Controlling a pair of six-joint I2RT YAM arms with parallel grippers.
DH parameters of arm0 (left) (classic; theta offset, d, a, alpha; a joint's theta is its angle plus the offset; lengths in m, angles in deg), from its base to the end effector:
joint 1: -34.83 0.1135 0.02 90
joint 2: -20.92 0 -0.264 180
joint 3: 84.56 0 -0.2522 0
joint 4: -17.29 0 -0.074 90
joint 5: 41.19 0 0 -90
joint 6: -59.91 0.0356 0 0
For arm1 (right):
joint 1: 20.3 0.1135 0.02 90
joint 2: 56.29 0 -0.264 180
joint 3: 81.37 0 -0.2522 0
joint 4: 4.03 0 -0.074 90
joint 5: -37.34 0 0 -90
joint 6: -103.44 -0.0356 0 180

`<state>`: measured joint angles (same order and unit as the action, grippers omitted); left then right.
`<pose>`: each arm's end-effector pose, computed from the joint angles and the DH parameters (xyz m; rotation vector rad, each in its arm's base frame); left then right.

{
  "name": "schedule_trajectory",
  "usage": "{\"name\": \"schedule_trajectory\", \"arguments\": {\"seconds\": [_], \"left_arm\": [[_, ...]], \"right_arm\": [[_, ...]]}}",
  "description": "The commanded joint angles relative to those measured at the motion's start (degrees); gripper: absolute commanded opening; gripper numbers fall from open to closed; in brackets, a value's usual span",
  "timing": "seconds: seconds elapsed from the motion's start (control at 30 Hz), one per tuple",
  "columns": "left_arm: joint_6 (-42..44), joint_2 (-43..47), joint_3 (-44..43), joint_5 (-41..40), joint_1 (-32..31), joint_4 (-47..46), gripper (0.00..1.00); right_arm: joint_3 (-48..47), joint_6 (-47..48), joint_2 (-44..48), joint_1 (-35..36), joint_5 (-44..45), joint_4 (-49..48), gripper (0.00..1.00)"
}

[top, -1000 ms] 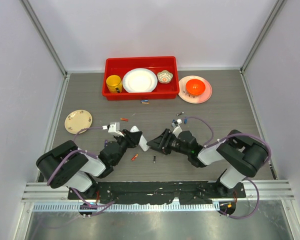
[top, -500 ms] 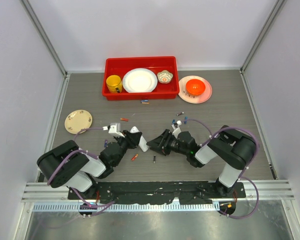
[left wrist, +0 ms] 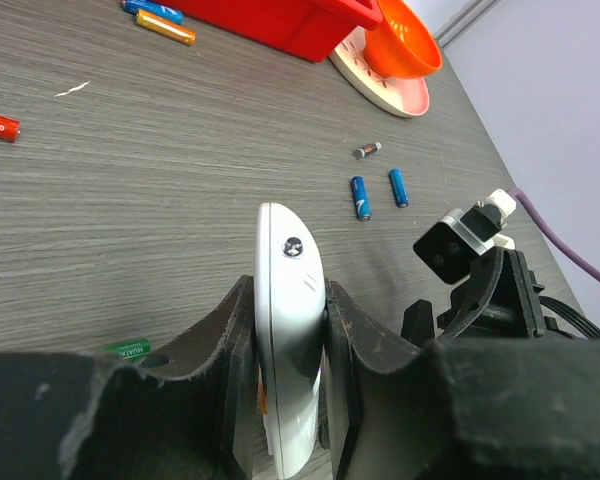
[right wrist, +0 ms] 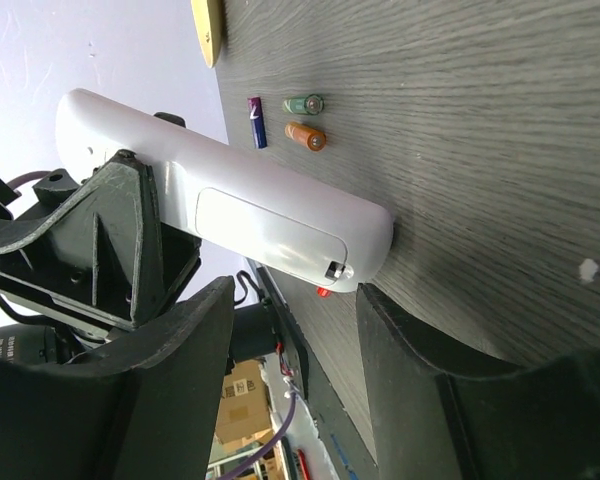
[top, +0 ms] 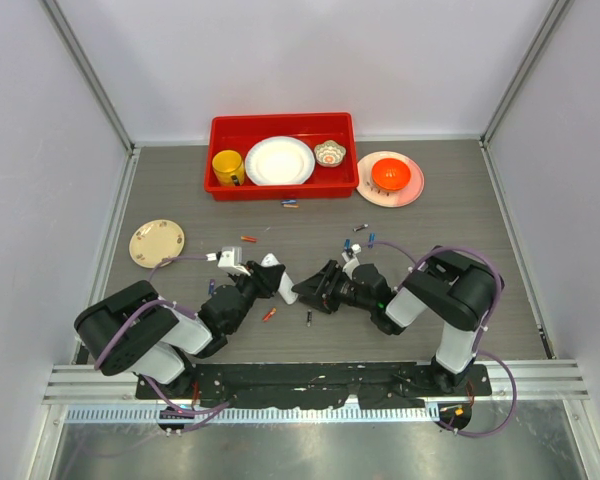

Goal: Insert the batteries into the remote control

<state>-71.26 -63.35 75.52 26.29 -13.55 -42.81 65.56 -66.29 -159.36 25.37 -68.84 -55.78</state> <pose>0.1493 -0.1475 0.1409 -0.2048 1.7001 -0.8631 0.1807 0.1991 0.0998 0.4448 2.2545 1.6181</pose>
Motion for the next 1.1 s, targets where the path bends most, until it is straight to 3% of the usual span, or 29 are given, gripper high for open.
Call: {"name": "schedule_trajectory", "arguments": {"seconds": [0.0,0.83,1.07], "left_arm": [[1.9,-0.3,0.5,-1.5,-0.2,-14.7,0.00],[0.7,-0.4,0.5,-0.7,-0.5,-14.7,0.00],[0.6,-0.2,0.5,-0.6,-0.8,-14.7,0.00]], "right_arm": [[-1.3,-0.9,-0.9,-0.1,0.5,-4.9,0.56],[-2.0,-1.8,-3.4,0.0,0.4,-6.9,0.48],[-1.8,-2.4,-4.4,0.0,0.5,-8.0,0.50]]}}
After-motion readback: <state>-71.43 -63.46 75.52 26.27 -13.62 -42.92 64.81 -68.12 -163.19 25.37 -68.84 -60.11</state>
